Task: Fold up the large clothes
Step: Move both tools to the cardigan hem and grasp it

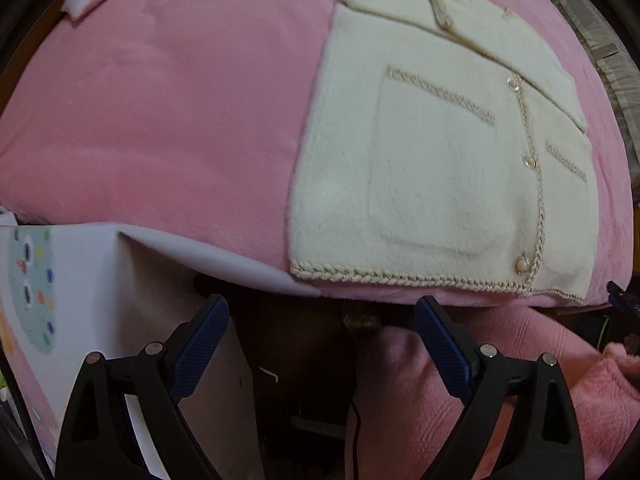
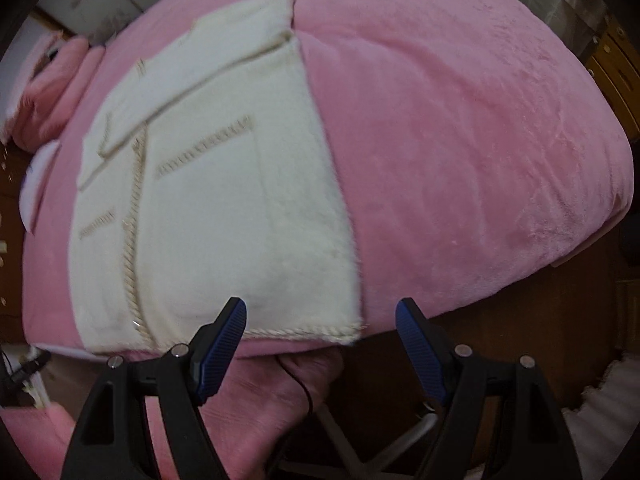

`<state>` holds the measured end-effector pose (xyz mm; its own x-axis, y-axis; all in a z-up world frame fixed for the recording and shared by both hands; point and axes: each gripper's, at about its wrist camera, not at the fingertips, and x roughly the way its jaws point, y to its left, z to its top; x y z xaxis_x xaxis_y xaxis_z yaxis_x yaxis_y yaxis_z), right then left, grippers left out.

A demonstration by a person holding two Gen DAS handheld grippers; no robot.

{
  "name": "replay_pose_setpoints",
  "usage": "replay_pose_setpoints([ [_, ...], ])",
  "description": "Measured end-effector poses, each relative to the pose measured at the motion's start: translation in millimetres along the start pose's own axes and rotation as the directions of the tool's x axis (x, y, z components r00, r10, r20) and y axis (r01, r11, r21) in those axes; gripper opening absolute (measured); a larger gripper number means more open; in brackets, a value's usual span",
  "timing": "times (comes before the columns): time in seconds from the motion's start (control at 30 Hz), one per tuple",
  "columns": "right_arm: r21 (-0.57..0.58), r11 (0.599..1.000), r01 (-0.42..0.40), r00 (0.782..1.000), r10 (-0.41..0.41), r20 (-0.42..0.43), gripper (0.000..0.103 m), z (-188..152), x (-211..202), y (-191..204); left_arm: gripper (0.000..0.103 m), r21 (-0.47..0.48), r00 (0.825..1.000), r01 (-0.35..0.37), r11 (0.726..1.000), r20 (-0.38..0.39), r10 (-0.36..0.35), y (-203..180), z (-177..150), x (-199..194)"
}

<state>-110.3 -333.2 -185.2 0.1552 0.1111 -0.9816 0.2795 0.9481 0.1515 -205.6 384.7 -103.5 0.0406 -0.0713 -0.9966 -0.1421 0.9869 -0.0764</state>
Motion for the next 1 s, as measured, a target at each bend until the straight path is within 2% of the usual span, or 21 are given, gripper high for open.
replay_pose_setpoints([
  [0.23,-0.043,0.997,0.056,0.989,-0.061,-0.132,0.077,-13,39,-7,0.093,0.068,0.990,-0.054,0.996,-0.124,0.062,-3,7,36],
  [0.4,-0.086,0.996,0.033,0.990,-0.045,-0.137,0.077,-17,45,-1,0.093,0.087,0.978,-0.061,0.994,-0.193,0.077,-6,19,61],
  [0.53,-0.137,0.989,0.060,0.984,-0.081,-0.157,0.077,-13,54,2,0.093,0.053,0.969,-0.050,0.997,-0.238,0.061,-6,35,83],
  [0.67,-0.126,0.991,0.050,0.987,-0.068,-0.149,0.077,-6,61,2,0.093,0.017,0.970,-0.069,0.997,-0.232,0.071,-1,47,102],
  [0.77,-0.120,0.992,0.031,0.989,-0.047,-0.137,0.077,1,68,1,0.093,0.046,0.977,-0.065,0.997,-0.199,0.073,-2,52,113],
  [0.87,-0.124,0.992,0.000,0.990,-0.018,-0.142,0.069,6,77,0,0.093,0.094,0.979,-0.043,0.995,-0.195,0.061,-7,52,123],
  [1.0,-0.129,0.990,-0.056,0.987,0.036,-0.155,0.054,6,86,2,0.093,0.131,0.982,-0.058,0.990,-0.172,0.080,-14,50,133],
])
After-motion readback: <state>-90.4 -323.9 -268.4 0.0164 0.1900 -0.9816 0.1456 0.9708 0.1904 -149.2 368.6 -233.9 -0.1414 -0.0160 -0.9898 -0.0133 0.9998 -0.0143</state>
